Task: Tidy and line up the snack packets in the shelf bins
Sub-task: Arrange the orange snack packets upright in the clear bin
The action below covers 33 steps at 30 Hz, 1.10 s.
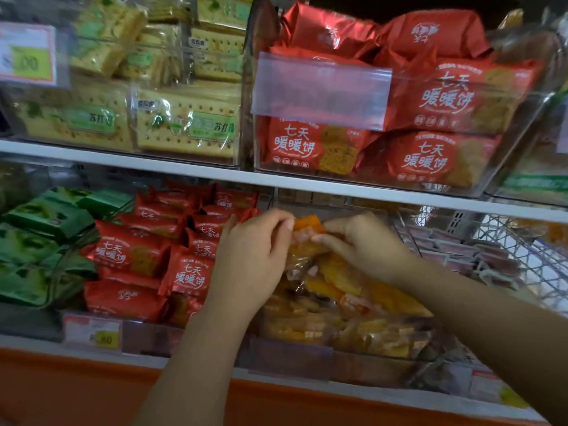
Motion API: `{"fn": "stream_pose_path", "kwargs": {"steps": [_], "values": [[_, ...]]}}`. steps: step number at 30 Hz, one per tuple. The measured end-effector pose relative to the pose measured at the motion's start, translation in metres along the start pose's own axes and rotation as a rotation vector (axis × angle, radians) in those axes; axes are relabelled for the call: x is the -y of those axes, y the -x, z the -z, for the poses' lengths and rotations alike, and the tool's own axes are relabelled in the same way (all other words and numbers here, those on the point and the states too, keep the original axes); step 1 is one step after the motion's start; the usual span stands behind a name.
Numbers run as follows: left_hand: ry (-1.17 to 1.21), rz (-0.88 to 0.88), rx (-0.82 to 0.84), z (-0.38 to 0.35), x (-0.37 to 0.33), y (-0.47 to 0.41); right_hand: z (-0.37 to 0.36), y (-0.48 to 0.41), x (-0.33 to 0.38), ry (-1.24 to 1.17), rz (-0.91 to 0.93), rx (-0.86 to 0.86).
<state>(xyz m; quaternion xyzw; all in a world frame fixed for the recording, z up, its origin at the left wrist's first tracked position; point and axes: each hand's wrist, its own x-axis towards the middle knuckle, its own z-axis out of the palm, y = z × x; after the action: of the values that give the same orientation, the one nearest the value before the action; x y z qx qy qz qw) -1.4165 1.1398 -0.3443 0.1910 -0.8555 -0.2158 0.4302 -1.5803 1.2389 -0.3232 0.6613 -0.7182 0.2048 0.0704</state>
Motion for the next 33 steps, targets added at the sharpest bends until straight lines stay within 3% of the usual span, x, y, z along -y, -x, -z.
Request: {"fn": "stream_pose_path", "kwargs": {"steps": [3, 6, 11, 14, 16, 19, 22, 26, 33], "values": [[0.03, -0.005, 0.012, 0.002, -0.002, -0.001, 0.002, 0.007, 0.013, -0.229, -0.096, -0.014], [-0.052, -0.017, 0.117, 0.0, 0.006, 0.001, -0.01, 0.016, 0.021, -0.202, -0.113, 0.089], [-0.158, 0.1, 0.463, -0.003, 0.006, 0.011, -0.014, 0.029, 0.023, -0.127, -0.088, 0.456], [-0.192, 0.14, 0.564, 0.0, 0.004, 0.011, 0.002, 0.02, 0.007, -0.218, -0.13, 0.313], [-0.222, 0.152, 0.611, 0.003, 0.001, 0.01, 0.004, 0.012, -0.004, -0.111, -0.105, 0.296], [-0.274, 0.165, 0.673, 0.005, -0.004, 0.01, -0.013, 0.002, -0.008, 0.168, 0.003, 0.442], [-0.333, 0.157, 0.741, 0.008, -0.008, 0.013, -0.028, -0.006, -0.007, 0.312, -0.013, 0.563], [-0.347, 0.158, 0.785, 0.008, -0.008, 0.014, -0.032, -0.009, -0.007, 0.364, 0.022, 0.526], [-0.319, 0.172, 0.818, 0.005, -0.006, 0.012, -0.008, 0.008, -0.023, -0.017, -0.082, 0.294]]}}
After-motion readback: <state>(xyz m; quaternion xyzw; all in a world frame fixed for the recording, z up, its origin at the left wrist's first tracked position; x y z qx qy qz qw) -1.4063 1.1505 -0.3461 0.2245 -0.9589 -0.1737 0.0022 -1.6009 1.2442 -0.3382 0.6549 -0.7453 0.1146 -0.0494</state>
